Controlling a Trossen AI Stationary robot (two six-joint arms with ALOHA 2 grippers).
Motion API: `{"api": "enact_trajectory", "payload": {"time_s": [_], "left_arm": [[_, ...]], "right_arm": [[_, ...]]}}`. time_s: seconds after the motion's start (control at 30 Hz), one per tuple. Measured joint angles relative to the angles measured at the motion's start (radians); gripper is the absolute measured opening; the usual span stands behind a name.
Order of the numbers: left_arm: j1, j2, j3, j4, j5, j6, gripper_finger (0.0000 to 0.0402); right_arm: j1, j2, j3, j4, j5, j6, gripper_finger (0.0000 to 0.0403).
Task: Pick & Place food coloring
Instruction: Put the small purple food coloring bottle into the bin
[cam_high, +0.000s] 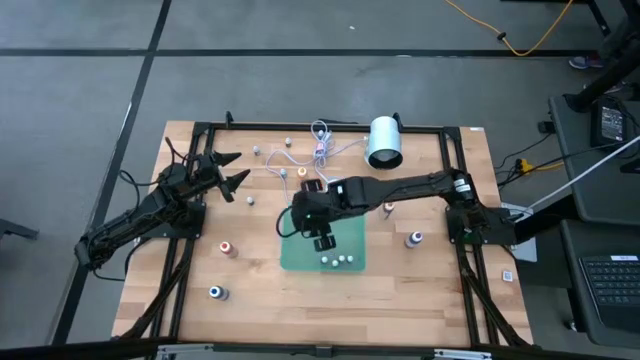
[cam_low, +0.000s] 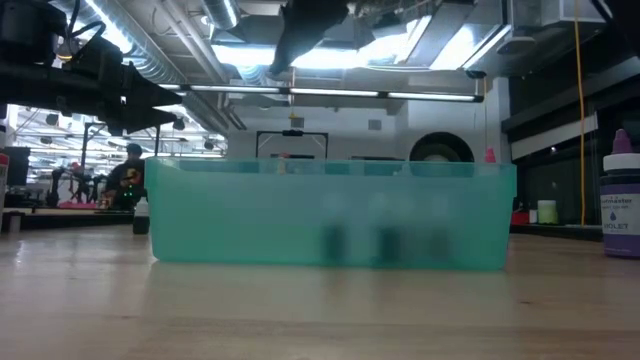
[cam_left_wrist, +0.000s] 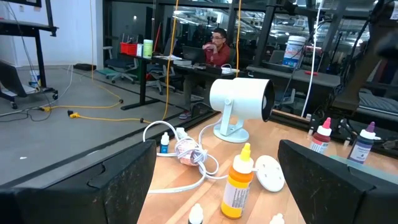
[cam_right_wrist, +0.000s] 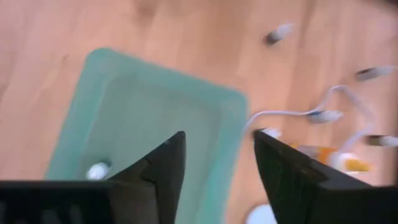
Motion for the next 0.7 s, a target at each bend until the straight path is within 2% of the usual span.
{"api": "enact_trajectory", "payload": {"time_s": [0.2, 0.37, 0.7], "left_arm": [[0.000, 0.000, 0.000, 0.000, 0.000, 0.000, 0.0333], [0.000, 0.000, 0.000, 0.000, 0.000, 0.000, 0.0333], [0.000, 0.000, 0.000, 0.000, 0.000, 0.000, 0.0333]], "right_arm": [[-0.046, 0.000, 0.016, 0.087, 0.019, -0.007, 0.0236], [-0.093, 0.015, -0.025, 0.179, 0.019, -0.004, 0.0239], [-0.174, 0.132, -0.027, 0.219, -0.008, 0.045, 0.0240]]}}
